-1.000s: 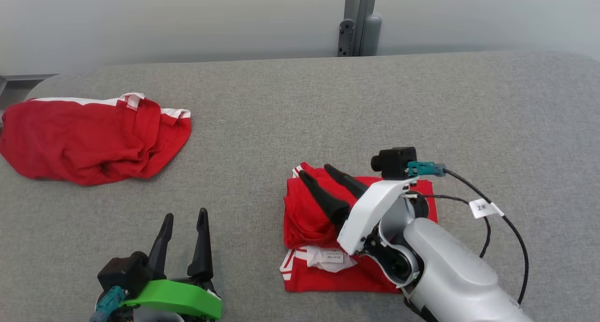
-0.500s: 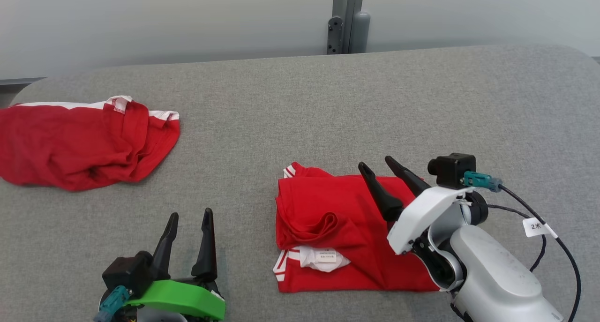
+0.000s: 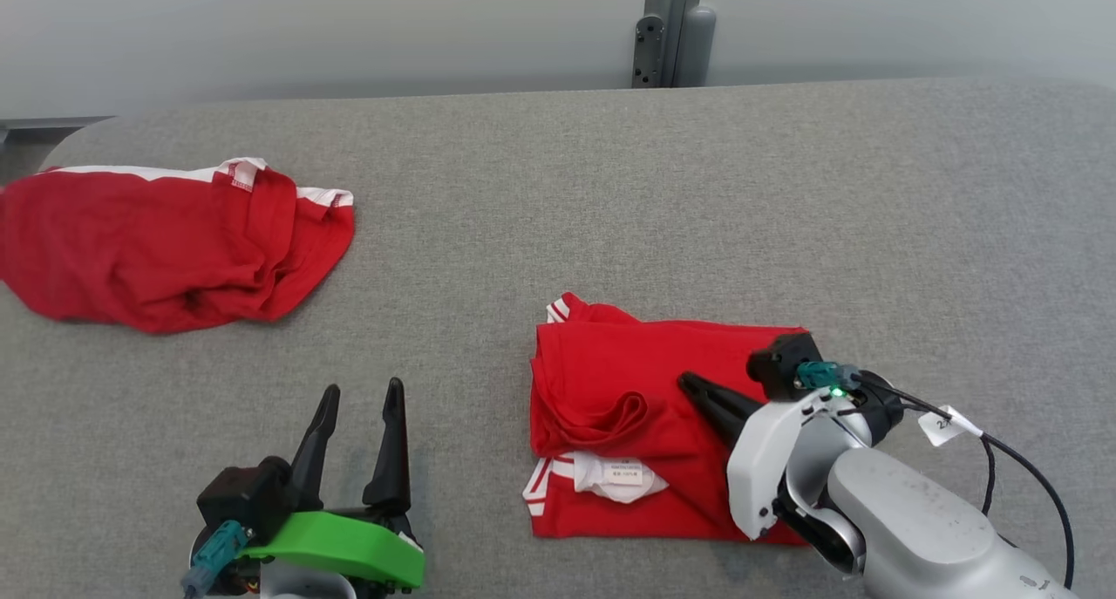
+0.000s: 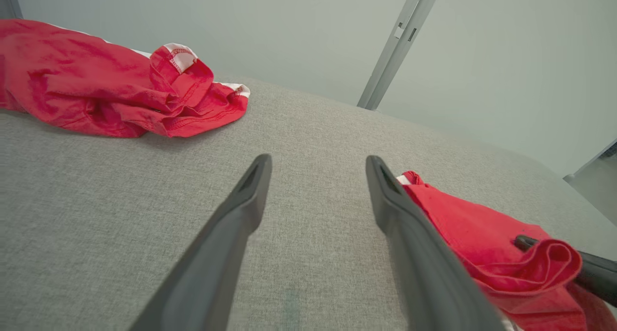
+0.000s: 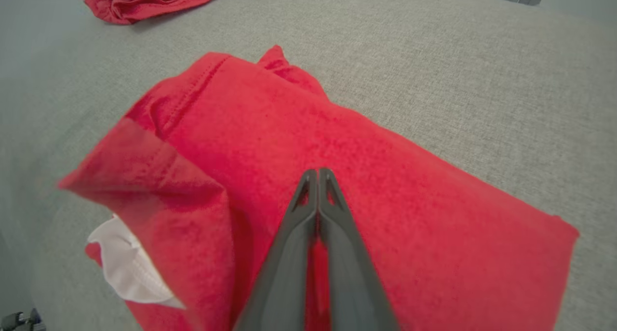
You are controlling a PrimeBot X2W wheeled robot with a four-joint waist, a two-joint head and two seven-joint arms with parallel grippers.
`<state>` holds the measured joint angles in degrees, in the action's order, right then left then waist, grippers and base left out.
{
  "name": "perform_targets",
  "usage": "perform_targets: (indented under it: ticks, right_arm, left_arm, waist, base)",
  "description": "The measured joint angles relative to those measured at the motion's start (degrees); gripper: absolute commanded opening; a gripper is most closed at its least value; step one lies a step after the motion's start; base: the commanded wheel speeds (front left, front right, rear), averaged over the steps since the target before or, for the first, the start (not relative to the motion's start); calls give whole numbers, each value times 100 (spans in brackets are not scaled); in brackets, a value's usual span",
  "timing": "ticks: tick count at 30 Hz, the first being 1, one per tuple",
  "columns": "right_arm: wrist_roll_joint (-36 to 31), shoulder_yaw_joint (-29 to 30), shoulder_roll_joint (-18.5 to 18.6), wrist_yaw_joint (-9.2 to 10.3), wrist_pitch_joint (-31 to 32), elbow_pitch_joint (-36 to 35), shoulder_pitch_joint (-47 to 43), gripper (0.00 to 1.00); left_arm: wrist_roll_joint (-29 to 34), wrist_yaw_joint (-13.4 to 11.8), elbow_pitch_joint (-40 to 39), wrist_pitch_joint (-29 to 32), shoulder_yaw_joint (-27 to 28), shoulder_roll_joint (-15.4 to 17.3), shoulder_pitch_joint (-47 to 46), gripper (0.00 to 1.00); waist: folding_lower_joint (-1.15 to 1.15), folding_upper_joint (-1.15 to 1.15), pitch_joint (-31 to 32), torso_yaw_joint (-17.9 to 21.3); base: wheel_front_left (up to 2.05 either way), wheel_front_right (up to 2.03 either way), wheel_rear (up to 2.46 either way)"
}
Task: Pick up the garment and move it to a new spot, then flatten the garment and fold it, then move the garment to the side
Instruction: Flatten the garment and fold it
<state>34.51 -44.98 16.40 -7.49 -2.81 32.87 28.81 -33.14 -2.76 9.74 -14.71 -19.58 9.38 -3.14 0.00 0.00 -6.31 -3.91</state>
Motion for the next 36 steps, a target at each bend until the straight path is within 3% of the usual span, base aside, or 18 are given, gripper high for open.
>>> perform_targets:
  ticks: [9, 21, 27, 32, 33, 34, 35, 36]
  right_arm:
    - [973, -1454, 223, 1, 45, -419, 60, 0]
    - [1684, -2573, -236, 0, -441, -233, 208, 0]
    - [1774, -2241, -156, 0, -1079, -103, 485, 0]
    - [1405, -1032, 2, 0, -1203, -160, 504, 0]
    - [1241, -626, 16, 0, -1214, -258, 461, 9]
    - [1024, -190, 34, 0, -1221, -366, 372, 35]
    - [840, 167, 36, 0, -1224, -465, 235, 48]
    - [665, 474, 27, 1, -1225, -555, 73, 74]
  left_arm:
    - [-2, -5, 14, 0, 3, 42, 24, 100]
    - [-10, -74, -38, 26, -32, 73, 80, 100]
    - [-12, -103, -79, 27, -38, 113, 128, 100]
    - [59, -143, -151, 25, -38, 171, 127, 100]
    - [94, -182, -171, 16, -30, 180, 125, 100]
    - [101, -188, -177, 9, -20, 183, 124, 100]
    - [126, -200, -185, 4, -21, 187, 122, 100]
    - [168, -227, -193, 2, -20, 188, 120, 100]
  waist:
    - [0, 0, 105, -105]
    - [0, 0, 181, -8]
    - [0, 0, 223, 66]
    - [0, 0, 270, 173]
    - [0, 0, 278, 200]
    - [0, 0, 287, 230]
    - [0, 0, 294, 257]
    - [0, 0, 301, 280]
  base:
    - [0, 0, 0]
    - [0, 0, 0]
    - [0, 0, 0]
    - [0, 0, 0]
    - [0, 0, 0]
    - [0, 0, 0]
    - [0, 0, 0]
    - [0, 0, 0]
